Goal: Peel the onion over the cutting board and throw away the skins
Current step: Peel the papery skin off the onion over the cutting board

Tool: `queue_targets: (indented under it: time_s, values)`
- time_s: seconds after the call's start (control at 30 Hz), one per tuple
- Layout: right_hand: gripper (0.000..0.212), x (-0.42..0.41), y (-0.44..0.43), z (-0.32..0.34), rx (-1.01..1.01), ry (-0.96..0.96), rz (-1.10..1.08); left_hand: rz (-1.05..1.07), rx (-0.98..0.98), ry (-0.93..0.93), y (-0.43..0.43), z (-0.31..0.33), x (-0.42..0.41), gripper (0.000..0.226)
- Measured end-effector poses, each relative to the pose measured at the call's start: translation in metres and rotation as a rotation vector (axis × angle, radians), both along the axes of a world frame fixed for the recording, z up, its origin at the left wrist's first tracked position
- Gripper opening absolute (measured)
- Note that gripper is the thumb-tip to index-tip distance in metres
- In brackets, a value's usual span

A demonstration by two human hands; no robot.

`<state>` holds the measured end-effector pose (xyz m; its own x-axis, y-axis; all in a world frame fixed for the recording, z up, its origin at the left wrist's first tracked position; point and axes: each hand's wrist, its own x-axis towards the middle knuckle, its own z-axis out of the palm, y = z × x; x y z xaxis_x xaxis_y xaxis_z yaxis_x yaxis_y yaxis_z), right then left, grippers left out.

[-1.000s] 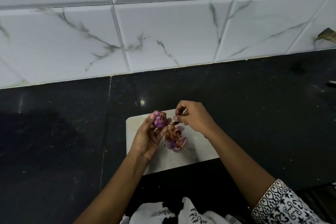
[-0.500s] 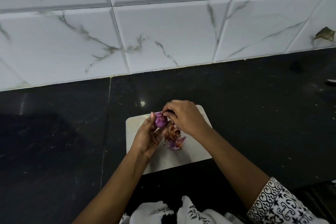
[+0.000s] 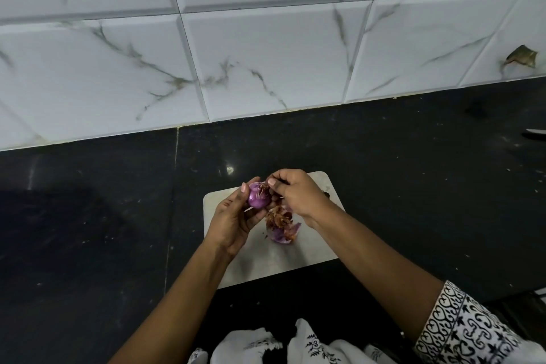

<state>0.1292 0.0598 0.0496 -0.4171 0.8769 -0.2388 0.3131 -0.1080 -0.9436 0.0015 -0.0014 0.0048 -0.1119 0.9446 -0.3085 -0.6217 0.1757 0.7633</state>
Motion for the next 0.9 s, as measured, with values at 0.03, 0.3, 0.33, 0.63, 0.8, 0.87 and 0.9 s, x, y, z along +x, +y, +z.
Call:
queue_targets:
  time_s: [0.03, 0.3, 0.33, 0.63, 0.8, 0.87, 0.9]
  values:
    - [0.017, 0.000, -0.001, 0.001, -0.044, 0.022, -0.013, -0.013, 0.004, 0.001, 0.000, 0.000, -0.001, 0.039]
    - [0.016, 0.011, -0.005, 0.003, -0.316, 0.091, 0.077, -0.228, -0.071, 0.059, -0.005, -0.006, -0.014, 0.060]
    - [0.015, 0.014, -0.005, 0.001, -0.342, 0.077, 0.096, -0.274, -0.081, 0.072, -0.005, -0.007, -0.017, 0.067]
    - [0.010, 0.025, -0.008, 0.004, -0.555, 0.258, 0.077, -0.378, -0.140, -0.024, -0.005, -0.002, -0.025, 0.067]
    - [0.006, 0.021, 0.009, -0.010, -0.018, -0.110, 0.042, -0.126, -0.244, -0.228, -0.003, -0.015, -0.019, 0.051]
    - [0.013, 0.021, 0.013, -0.017, 0.145, -0.296, 0.094, -0.094, -0.255, -0.248, -0.005, -0.016, -0.019, 0.051]
    - [0.019, 0.020, 0.013, -0.018, 0.202, -0.376, 0.150, -0.091, -0.258, -0.240, -0.006, -0.016, -0.019, 0.050]
